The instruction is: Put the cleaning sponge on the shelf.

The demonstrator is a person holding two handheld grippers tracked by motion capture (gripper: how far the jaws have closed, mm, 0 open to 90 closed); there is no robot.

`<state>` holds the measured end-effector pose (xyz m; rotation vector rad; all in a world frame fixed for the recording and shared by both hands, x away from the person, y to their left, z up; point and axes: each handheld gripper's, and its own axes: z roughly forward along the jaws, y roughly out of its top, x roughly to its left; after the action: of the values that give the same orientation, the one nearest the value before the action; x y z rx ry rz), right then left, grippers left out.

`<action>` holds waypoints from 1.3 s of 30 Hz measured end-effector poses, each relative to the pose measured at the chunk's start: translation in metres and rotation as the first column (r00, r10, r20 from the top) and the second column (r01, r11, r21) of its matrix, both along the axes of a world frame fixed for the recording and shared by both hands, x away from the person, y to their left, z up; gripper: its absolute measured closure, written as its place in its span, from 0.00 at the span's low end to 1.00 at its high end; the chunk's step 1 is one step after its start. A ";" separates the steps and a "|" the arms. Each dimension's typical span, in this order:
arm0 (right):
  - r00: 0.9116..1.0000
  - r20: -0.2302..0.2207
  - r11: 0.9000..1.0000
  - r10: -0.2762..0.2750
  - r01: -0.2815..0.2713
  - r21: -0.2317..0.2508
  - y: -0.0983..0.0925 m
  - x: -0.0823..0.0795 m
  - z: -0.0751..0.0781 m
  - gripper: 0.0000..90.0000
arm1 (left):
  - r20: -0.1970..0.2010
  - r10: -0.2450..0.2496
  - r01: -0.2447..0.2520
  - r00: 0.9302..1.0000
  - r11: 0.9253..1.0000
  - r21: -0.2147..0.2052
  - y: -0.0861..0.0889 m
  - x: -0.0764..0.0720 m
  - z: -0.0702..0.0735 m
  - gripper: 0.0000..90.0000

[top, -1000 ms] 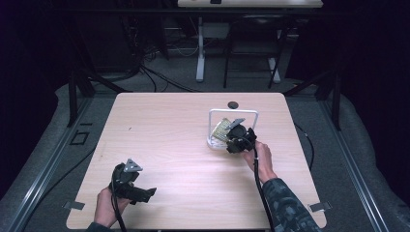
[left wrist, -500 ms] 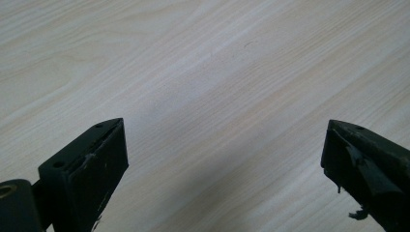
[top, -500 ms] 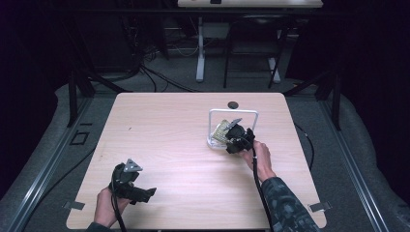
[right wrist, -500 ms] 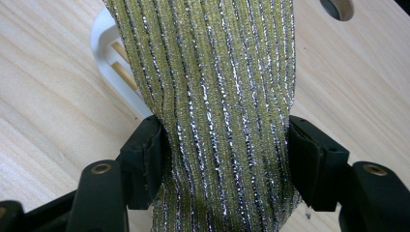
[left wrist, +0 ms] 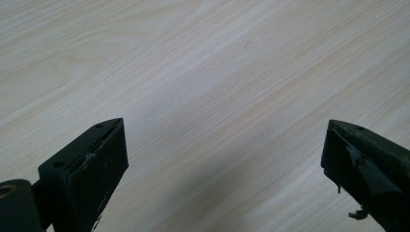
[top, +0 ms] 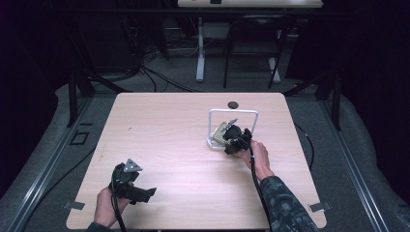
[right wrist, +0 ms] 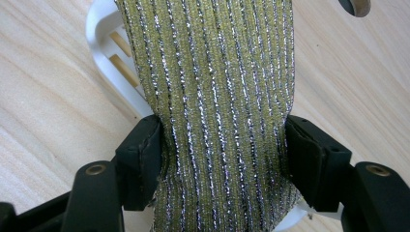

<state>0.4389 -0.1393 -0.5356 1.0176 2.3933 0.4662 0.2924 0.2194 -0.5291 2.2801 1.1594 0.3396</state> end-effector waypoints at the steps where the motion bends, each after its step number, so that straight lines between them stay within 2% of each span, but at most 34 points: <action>1: 1.000 -0.001 1.000 0.003 -0.003 -0.010 0.001 0.000 0.000 0.37 | 0.000 0.000 0.000 1.000 1.000 0.001 0.000 0.000 0.000 0.03; 11: 1.000 -0.021 0.999 -0.010 0.009 -0.036 0.004 0.003 -0.002 0.32 | -0.002 -0.001 0.001 1.000 1.000 -0.001 0.000 0.000 0.000 0.03; 16: 1.000 -0.009 0.999 -0.015 0.015 -0.029 0.004 0.002 0.000 0.28 | 0.002 -0.001 0.001 1.000 1.000 0.002 0.000 0.000 0.000 0.03; 17: 1.000 -0.003 0.999 -0.016 0.016 -0.032 0.004 0.002 0.001 0.23 | 0.002 -0.001 0.001 1.000 1.000 0.001 0.000 0.000 0.000 0.03; 18: 1.000 -0.003 0.999 -0.016 0.016 -0.032 0.004 0.002 0.001 0.23 | 0.002 -0.001 0.001 1.000 1.000 0.001 0.000 0.000 0.000 0.03; 19: 1.000 0.002 0.999 -0.026 0.026 -0.025 0.003 0.001 0.002 0.19 | 0.000 -0.003 0.003 1.000 1.000 0.000 0.000 0.000 0.000 0.03; 23: 1.000 -0.002 0.999 -0.031 0.031 -0.007 0.000 0.001 0.003 0.16 | 0.002 -0.001 0.001 1.000 1.000 0.002 0.000 0.000 0.000 0.03; 25: 0.999 0.003 0.999 -0.034 0.034 0.008 -0.002 0.000 0.005 0.16 | 0.001 -0.003 0.003 1.000 1.000 0.000 0.000 0.000 0.001 0.03; 35: 1.000 0.025 1.000 -0.018 0.018 0.024 -0.003 -0.006 0.013 0.17 | 0.001 0.003 -0.003 1.000 1.000 -0.001 0.000 0.000 0.000 0.03; 39: 1.000 0.026 0.998 -0.002 0.001 0.056 -0.003 -0.013 0.021 0.18 | 0.001 -0.003 0.003 1.000 1.000 0.000 0.000 0.000 0.001 0.03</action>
<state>0.4262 -0.1422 -0.5151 1.0308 2.3679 0.5454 0.2921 0.2194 -0.5284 2.2811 1.1555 0.3393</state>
